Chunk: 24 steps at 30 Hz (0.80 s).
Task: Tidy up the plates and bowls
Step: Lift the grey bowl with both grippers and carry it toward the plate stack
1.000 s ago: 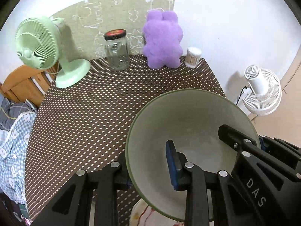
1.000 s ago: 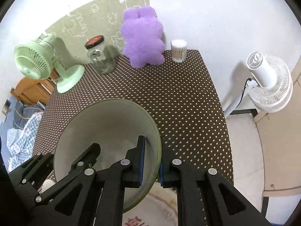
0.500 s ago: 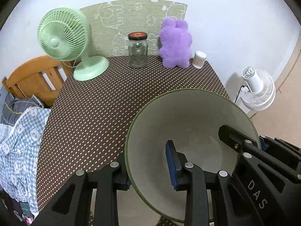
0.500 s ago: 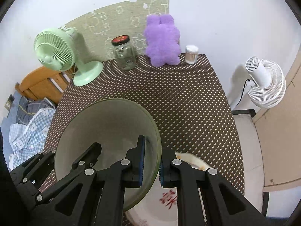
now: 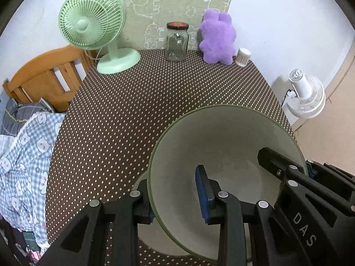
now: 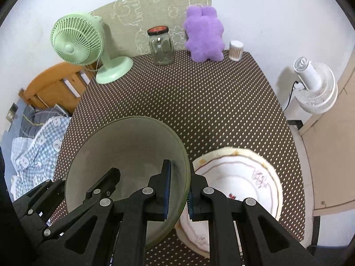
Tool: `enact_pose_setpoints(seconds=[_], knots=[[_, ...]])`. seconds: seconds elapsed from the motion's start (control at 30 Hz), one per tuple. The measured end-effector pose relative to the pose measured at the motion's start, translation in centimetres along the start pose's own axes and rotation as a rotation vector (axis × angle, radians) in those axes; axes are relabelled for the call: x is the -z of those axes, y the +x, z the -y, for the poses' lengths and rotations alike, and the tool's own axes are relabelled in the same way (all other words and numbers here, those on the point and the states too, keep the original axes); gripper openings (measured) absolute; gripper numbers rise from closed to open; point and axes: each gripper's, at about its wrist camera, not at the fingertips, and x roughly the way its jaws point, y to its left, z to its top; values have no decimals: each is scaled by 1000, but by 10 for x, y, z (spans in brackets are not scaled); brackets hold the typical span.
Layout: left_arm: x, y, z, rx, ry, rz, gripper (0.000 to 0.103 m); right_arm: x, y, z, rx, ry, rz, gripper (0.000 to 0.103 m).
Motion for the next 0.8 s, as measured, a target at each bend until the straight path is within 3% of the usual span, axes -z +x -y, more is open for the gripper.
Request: enact_pose_setpoints(seconds=[0.8], knots=[[21,34,-14,-6,45,-94,28,30,43,-16,10,38,-102,15]])
